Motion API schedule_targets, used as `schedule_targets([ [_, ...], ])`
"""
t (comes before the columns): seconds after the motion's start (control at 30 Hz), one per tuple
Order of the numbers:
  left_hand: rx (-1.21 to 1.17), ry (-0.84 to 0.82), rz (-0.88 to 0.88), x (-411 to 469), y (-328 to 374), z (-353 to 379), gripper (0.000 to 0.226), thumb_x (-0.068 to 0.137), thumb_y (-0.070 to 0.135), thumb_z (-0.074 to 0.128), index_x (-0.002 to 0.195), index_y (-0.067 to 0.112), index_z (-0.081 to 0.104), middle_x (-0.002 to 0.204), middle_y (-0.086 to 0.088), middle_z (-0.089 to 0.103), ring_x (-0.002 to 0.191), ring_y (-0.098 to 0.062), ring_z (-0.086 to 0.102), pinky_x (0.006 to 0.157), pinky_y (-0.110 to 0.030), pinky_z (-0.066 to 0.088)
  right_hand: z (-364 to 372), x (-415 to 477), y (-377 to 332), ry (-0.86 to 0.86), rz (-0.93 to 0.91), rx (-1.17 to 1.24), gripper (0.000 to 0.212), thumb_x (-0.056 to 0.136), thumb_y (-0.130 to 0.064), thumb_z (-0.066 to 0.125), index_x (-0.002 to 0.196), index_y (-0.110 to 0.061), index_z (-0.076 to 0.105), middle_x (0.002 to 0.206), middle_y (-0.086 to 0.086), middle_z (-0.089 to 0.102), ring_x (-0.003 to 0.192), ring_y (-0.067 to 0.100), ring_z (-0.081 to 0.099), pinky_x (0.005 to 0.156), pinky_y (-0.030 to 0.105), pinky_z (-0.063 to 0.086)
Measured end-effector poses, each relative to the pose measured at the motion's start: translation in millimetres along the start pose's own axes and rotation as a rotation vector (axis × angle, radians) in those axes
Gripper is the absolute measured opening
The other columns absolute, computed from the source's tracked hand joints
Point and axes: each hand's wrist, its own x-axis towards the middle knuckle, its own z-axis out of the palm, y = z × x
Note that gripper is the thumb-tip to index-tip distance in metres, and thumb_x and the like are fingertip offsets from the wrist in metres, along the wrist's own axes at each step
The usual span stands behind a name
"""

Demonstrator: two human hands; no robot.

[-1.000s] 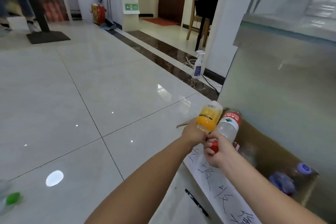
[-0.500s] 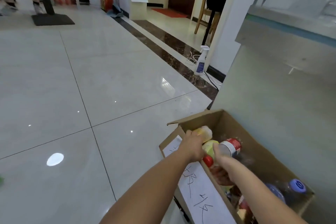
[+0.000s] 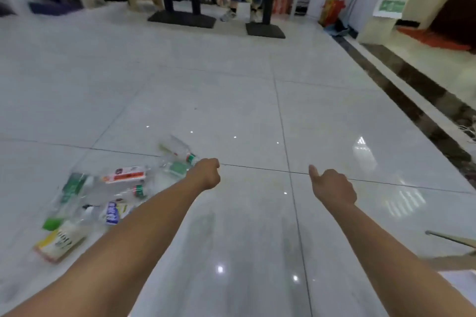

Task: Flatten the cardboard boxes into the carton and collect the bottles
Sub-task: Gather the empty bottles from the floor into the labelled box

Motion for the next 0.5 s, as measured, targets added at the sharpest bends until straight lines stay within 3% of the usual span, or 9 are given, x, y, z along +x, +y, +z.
schedule_targets([
  [0.13,0.016,0.006,-0.277,-27,-160,-28,0.043,0.087,0.014,0.053,0.13,0.014,0.052,0.135,-0.008,0.054,0.123,-0.029,0.052,0.101,-0.038,0.045,91,-25,-146,-0.281,-0.261,0.051,0.057,0.094,-0.057,0.033,0.093,-0.007,0.061,0.11,0.016,0.066,0.102,0.033,0.061,0.085,0.036,0.046],
  [0.23,0.011,0.015,-0.467,-54,-229,-28,0.046,0.087,0.018,0.055,0.132,0.013,0.046,0.133,-0.014,0.052,0.123,-0.031,0.05,0.101,-0.039,0.045,144,-49,-216,-0.455,-0.388,0.081,0.048,0.09,-0.055,0.042,0.08,-0.011,0.057,0.104,0.014,0.069,0.083,0.027,0.059,0.074,0.029,0.045],
  [0.33,-0.025,0.01,-0.56,-63,-251,-13,0.069,0.087,0.023,0.059,0.147,0.019,0.026,0.144,-0.019,0.032,0.132,-0.037,0.036,0.107,-0.041,0.038,181,-53,-242,-0.597,-0.456,0.056,0.036,0.088,-0.047,0.051,0.089,-0.012,0.054,0.104,0.014,0.067,0.077,0.025,0.054,0.07,0.028,0.044],
  [0.4,-0.061,0.041,-0.553,-54,-249,3,0.08,0.088,0.025,0.06,0.152,0.032,0.012,0.151,-0.018,0.014,0.138,-0.038,0.024,0.11,-0.045,0.035,195,-39,-245,-0.629,-0.479,-0.019,0.031,0.088,-0.042,0.054,0.093,-0.011,0.051,0.101,0.012,0.065,0.079,0.025,0.053,0.066,0.026,0.043],
  [0.5,0.001,0.114,-0.489,-35,-231,31,0.073,0.092,0.026,0.054,0.15,0.039,0.012,0.153,-0.015,0.009,0.141,-0.036,0.015,0.105,-0.047,0.038,209,-14,-237,-0.58,-0.473,-0.132,0.025,0.087,-0.032,0.055,0.1,-0.01,0.053,0.096,0.009,0.059,0.082,0.026,0.054,0.058,0.024,0.039],
])
